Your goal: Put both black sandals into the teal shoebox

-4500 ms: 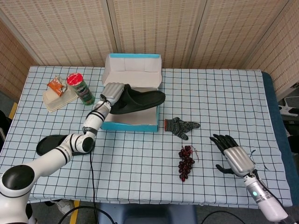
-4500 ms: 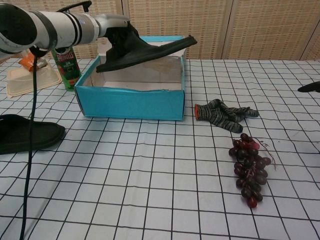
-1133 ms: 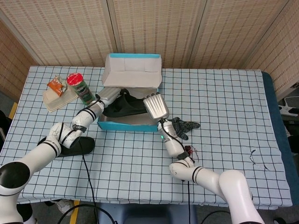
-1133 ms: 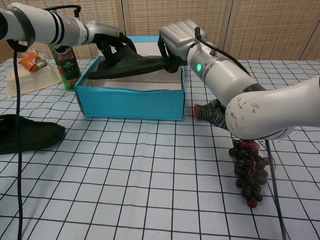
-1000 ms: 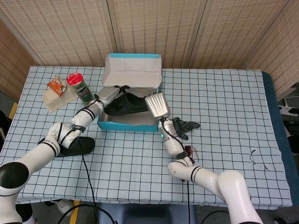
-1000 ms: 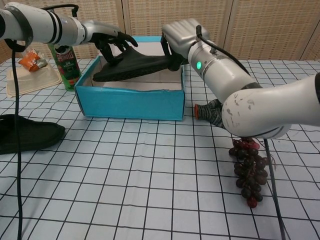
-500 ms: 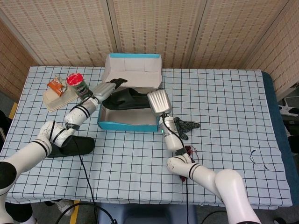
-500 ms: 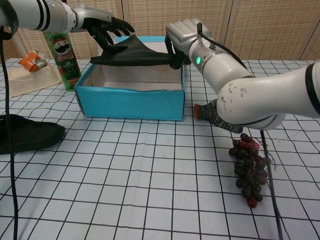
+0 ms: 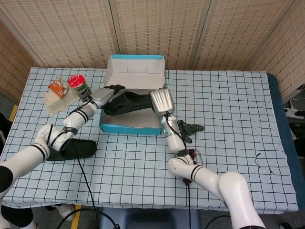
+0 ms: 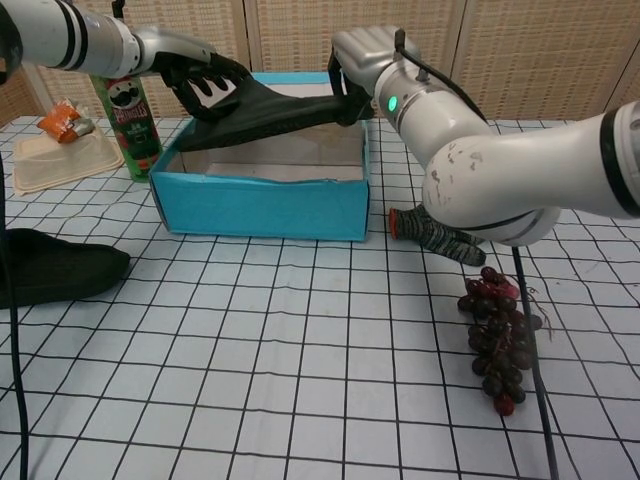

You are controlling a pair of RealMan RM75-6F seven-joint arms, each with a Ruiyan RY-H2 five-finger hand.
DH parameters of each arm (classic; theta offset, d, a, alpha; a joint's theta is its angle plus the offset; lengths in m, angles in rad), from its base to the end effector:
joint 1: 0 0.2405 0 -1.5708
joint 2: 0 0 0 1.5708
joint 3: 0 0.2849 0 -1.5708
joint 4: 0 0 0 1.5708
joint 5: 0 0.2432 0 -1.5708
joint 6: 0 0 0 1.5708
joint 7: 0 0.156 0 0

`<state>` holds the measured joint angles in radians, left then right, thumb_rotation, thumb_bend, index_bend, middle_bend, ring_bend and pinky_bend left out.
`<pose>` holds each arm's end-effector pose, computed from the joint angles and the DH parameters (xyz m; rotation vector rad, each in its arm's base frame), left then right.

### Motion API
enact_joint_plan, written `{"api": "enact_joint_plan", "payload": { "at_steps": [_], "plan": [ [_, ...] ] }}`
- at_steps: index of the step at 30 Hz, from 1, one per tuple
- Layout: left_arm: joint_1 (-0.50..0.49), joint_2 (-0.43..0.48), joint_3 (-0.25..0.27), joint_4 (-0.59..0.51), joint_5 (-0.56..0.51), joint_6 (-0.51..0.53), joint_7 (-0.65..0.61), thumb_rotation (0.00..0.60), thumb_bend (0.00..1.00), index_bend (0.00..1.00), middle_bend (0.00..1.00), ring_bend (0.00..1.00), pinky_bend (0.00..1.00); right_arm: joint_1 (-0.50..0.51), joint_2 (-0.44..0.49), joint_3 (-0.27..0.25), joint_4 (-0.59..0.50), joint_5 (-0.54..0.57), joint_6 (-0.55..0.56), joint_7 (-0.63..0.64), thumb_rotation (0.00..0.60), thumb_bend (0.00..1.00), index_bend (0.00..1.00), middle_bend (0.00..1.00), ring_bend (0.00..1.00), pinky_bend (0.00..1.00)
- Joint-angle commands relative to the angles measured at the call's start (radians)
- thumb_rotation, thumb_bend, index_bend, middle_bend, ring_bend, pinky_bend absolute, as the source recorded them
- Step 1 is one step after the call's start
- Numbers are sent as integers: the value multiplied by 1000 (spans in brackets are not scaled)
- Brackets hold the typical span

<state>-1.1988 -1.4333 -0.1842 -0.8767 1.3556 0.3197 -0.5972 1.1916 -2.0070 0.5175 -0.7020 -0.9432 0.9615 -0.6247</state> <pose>-0.1155 0.5738 0.0373 -1.9040 -1.1740 -0.8125 -0.0278 -0.5230 -0.0851 1.5650 -0.5770 0.9100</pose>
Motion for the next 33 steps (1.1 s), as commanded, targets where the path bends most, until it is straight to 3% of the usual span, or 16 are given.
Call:
{"api": "enact_joint_plan", "payload": {
  "at_steps": [1,11,22,33],
  "plan": [
    [8,5,-23,-8,-16,31,-15,600,372,0,0,0,71,4,-1,-6,6,5,-3,-15,600,471,987,695,554,563],
    [0,88,-33,-93,-19,-92,-80,600,366,0,0,0,43,18,-19,-12,48,23,-17,-36,600,473,987,697,554,563],
    [54,49,-62,-26,-17,124,-4,600,325,0,0,0,0,13,-8,-12,49,39,-14,-55,600,475,988,698,554,563],
    [90,107,-63,-141,-34,131,-29,600,328,0,0,0,0,14,-1,-19,35,31,-19,-33,600,475,988,698,554,559]
  ]
}}
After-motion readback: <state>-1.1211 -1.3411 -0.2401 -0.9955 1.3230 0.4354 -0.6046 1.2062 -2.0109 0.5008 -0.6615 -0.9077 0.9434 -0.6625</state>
